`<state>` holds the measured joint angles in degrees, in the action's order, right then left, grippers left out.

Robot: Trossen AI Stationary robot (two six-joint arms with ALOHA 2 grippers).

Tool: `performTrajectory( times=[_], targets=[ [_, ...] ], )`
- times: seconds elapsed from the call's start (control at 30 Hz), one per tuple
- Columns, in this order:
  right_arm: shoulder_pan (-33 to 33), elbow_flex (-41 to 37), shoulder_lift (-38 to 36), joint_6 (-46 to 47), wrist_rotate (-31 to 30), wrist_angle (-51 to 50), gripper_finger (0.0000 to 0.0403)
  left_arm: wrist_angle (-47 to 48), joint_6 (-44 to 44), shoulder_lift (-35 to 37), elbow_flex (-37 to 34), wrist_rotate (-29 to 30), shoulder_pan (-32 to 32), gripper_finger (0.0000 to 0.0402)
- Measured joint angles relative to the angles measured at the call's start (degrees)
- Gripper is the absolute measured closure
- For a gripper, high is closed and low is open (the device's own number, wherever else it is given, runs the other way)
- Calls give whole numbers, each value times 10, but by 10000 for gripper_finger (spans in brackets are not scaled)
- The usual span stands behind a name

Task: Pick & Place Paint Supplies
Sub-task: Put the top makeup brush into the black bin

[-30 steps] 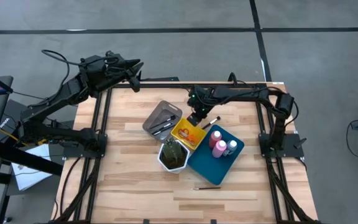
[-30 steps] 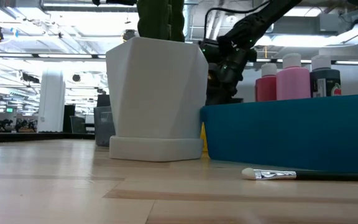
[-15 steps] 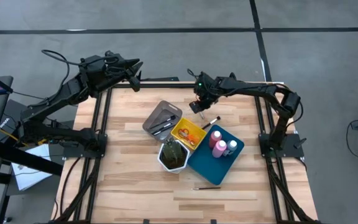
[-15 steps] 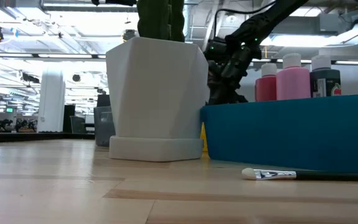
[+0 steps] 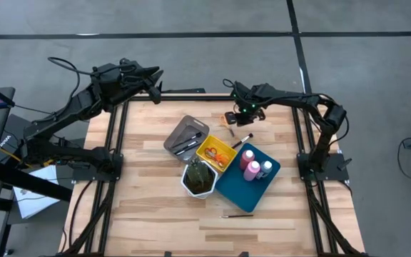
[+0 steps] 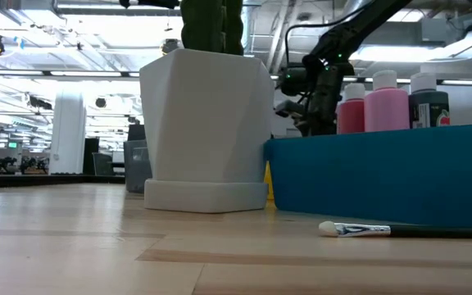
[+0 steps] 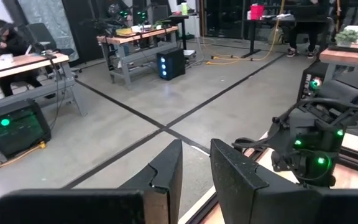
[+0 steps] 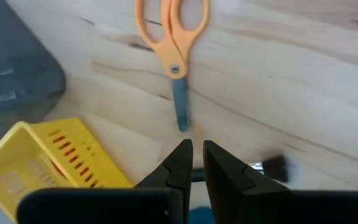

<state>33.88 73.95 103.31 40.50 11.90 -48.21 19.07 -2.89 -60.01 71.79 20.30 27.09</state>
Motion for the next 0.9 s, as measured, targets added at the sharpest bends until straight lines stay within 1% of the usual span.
performTrajectory(
  times=[0.1, 0.3, 0.4, 0.53, 0.63, 0.73, 0.9],
  targets=[
    [-8, 0, 0, 7, 0, -3, 367, -3, 7, -1, -3, 20, 0, 325],
    [-18, 0, 0, 79, -22, -17, 367, 0, 22, -1, -32, 57, 0, 325],
    [-18, 0, 0, 130, -33, -16, 367, -3, 23, -1, -44, 62, 0, 325],
    [-8, 0, 0, 181, -32, -11, 367, -2, 19, -1, -63, 62, 4, 325],
    [8, 0, -1, 199, -29, -11, 365, 1, 19, -1, -72, 63, 18, 325],
    [37, -1, -17, 211, -28, -12, 357, 0, 18, -1, -77, 63, 35, 325],
    [99, 0, -79, 223, -25, -8, 334, 1, 17, -1, -80, 62, 71, 325]
  ],
)
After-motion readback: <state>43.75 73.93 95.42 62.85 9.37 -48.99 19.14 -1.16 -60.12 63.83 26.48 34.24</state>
